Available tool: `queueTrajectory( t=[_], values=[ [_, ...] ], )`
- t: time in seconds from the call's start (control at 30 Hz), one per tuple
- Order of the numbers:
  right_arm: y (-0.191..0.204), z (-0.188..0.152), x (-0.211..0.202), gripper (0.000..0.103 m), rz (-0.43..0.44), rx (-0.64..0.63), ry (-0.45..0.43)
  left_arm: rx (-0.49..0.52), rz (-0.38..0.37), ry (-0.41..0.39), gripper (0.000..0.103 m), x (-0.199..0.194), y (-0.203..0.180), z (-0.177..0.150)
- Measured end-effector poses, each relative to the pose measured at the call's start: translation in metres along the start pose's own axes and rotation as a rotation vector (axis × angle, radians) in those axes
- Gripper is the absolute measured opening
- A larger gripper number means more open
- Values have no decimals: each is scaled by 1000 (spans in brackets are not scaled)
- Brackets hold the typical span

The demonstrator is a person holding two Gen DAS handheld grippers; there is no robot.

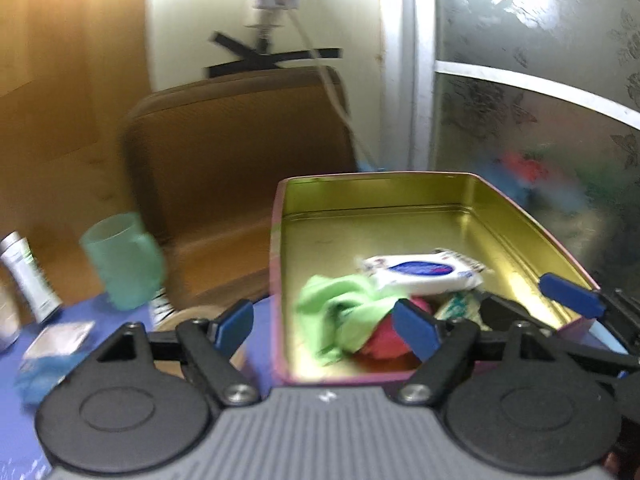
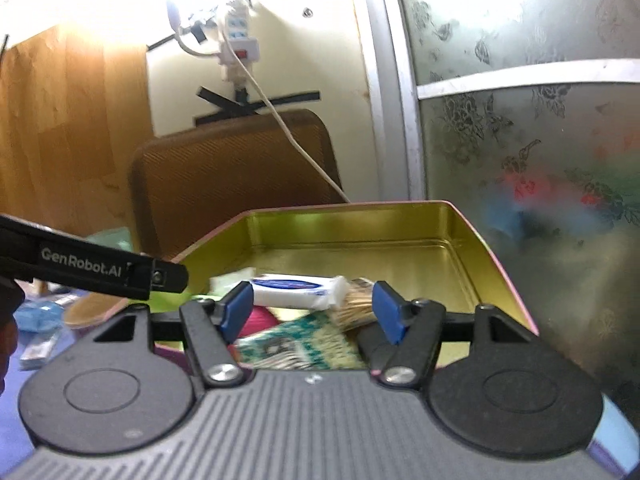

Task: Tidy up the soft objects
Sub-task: 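Move the left gripper back toward the clear pencil-lead case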

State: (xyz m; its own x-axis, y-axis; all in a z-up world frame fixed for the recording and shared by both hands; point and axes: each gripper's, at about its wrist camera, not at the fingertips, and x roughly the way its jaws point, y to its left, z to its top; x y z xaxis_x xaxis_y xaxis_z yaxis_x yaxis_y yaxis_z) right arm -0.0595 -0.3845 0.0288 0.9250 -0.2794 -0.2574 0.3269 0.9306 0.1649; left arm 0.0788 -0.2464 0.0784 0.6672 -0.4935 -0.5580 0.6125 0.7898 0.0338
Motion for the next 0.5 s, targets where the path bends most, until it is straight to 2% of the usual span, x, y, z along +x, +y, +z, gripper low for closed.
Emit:
queueTrajectory(
  t=[0.1,0.2,0.37,0.5],
  values=[
    [20,-2,-8,72,45,-18,-27,-57,31,0,90,-18,25,-16],
    [45,-4,-9,72,102,-55,-24,-108,92,-7,98,-33,52,-35],
    [86,-17,-3,72,206,-112,46,-198,201,10,100,-45,103,-61],
    [113,-26,2,72,282,-139,115,-214,308,24,101,-50,132,-81]
  ],
)
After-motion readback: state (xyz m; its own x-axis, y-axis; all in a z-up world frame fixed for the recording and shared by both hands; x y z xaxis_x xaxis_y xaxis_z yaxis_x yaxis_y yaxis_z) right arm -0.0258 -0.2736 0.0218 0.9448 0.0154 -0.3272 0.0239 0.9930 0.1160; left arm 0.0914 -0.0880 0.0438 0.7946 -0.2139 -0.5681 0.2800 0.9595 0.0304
